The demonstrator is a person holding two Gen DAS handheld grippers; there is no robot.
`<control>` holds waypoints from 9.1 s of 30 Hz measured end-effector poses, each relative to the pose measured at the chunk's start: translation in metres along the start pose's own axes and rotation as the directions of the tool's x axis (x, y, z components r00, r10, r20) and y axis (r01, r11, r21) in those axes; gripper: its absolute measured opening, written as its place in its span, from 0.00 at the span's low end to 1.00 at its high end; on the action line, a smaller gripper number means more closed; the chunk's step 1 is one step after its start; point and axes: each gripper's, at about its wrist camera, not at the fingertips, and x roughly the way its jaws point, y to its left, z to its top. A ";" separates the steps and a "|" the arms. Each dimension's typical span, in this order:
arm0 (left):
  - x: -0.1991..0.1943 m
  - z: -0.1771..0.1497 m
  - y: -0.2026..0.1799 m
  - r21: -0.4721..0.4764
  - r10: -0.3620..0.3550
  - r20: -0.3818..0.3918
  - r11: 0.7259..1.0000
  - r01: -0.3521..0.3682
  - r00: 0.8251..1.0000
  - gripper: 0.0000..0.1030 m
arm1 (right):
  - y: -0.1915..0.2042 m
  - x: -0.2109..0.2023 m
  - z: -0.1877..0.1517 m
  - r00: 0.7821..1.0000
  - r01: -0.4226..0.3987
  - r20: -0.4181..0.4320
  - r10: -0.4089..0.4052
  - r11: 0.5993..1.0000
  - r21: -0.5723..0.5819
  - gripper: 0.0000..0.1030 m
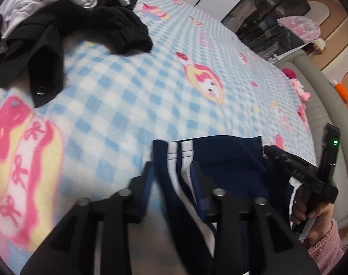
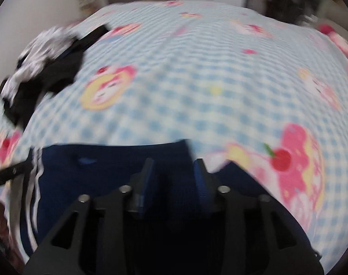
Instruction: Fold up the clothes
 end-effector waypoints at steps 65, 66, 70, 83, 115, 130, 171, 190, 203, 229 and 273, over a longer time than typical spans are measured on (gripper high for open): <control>-0.040 -0.119 -0.099 0.382 0.082 -0.083 0.923 -0.045 0.993 0.27 | 0.000 -0.118 -0.173 0.995 0.045 0.079 -0.060 0.984 0.172 0.30; -0.042 -0.118 -0.104 0.392 0.066 -0.074 0.920 -0.031 0.995 0.27 | -0.002 -0.121 -0.172 0.994 0.054 0.087 -0.071 0.983 0.177 0.31; -0.033 -0.118 -0.118 0.420 0.022 -0.068 0.908 0.009 0.997 0.27 | -0.009 -0.117 -0.174 0.992 0.088 0.076 -0.106 0.974 0.208 0.32; -0.028 -0.124 -0.117 0.379 0.054 -0.114 0.926 -0.007 0.992 0.44 | -0.031 -0.129 -0.187 0.994 0.047 0.085 -0.063 0.983 0.177 0.32; 0.073 -0.102 -0.229 0.547 0.105 -0.210 0.836 0.028 0.972 0.45 | -0.111 -0.066 -0.145 0.990 0.140 -0.028 -0.138 0.978 0.156 0.37; 0.075 -0.059 -0.239 0.399 0.044 -0.079 0.917 -0.009 0.996 0.53 | -0.136 -0.097 -0.153 0.983 0.118 0.098 -0.152 0.949 0.292 0.49; 0.136 -0.043 -0.263 0.454 0.061 -0.148 0.891 0.013 0.987 0.37 | -0.147 -0.062 -0.130 0.990 0.108 0.072 -0.121 0.981 0.160 0.18; 0.149 -0.017 -0.258 0.427 0.123 -0.152 0.903 -0.047 0.981 0.55 | -0.177 -0.089 -0.148 0.991 -0.002 0.125 -0.044 0.939 0.345 0.51; 0.131 -0.045 -0.274 0.537 0.093 -0.074 0.843 -0.039 0.993 0.10 | -0.146 -0.075 -0.137 0.992 0.070 0.088 -0.096 0.963 0.261 0.12; 0.134 -0.026 -0.273 0.504 0.080 -0.028 0.862 -0.055 0.996 0.08 | -0.156 -0.058 -0.144 0.991 0.112 0.039 -0.131 0.939 0.325 0.15; 0.167 -0.003 -0.266 0.500 0.153 -0.063 0.860 -0.101 0.986 0.13 | -0.186 -0.068 -0.164 0.979 0.186 0.009 -0.205 0.902 0.389 0.25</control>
